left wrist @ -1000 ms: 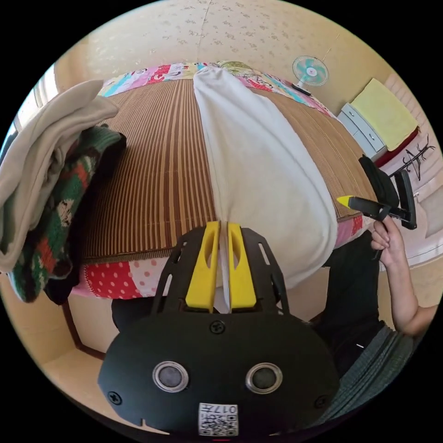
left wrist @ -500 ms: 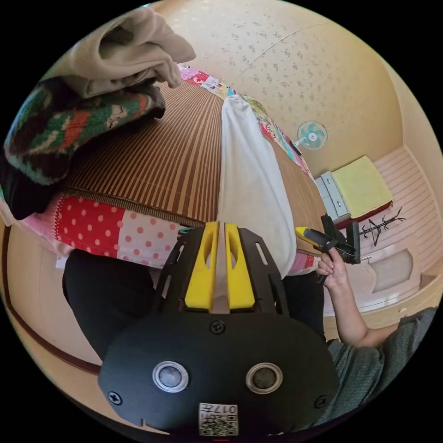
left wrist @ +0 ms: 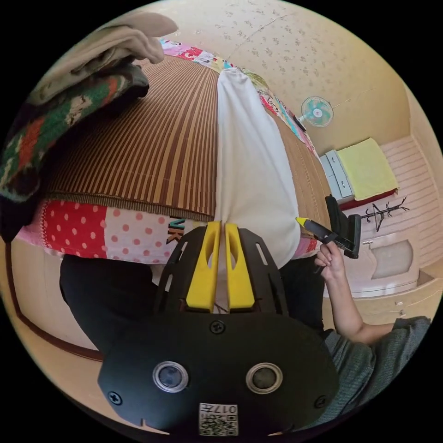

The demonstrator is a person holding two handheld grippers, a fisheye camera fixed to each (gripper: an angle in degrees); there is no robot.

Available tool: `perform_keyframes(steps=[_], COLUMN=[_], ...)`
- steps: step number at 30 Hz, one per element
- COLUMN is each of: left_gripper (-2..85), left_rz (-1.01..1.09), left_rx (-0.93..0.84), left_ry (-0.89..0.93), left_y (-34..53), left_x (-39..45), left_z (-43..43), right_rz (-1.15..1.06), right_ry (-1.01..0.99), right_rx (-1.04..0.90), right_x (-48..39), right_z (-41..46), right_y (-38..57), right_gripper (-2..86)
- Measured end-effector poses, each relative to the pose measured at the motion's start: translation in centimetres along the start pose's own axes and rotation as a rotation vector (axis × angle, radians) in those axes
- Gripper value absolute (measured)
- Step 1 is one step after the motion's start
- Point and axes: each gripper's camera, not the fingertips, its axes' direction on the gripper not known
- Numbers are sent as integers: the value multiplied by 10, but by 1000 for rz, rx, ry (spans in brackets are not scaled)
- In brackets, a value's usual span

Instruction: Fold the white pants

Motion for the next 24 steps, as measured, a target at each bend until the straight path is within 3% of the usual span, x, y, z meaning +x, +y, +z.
perform_keyframes(steps=[3,6,9,12,16,20,24], left_gripper=[41,89,111,75,46,42,61], left_rz=[35,89,84,83,159,216,110], left_rx=[26,60,-18,-49,-65,-140,-154], left_ry=[-17,45,96,4,12,96,290], left_y=[-1,-8,-28,-37,-34,-13,-7], left_x=[1,-1,-9,-7,12,34,5], left_z=[-5,-8,16,34,35,45,58], right_rz=[-29,-34,-14,-44,-71,-93,-15], right_ry=[53,-44,-131,-102,-143,-139,-176], right_rx=[7,-7,-80,-110,-126,-175,-187], right_x=[-6,3,16,13,26,47,88], right_z=[-6,-4,16,22,0,-18,-28], right_y=[1,2,-4,-11,-16,-3,3], right_gripper=[49,74,89,63,40,37,48])
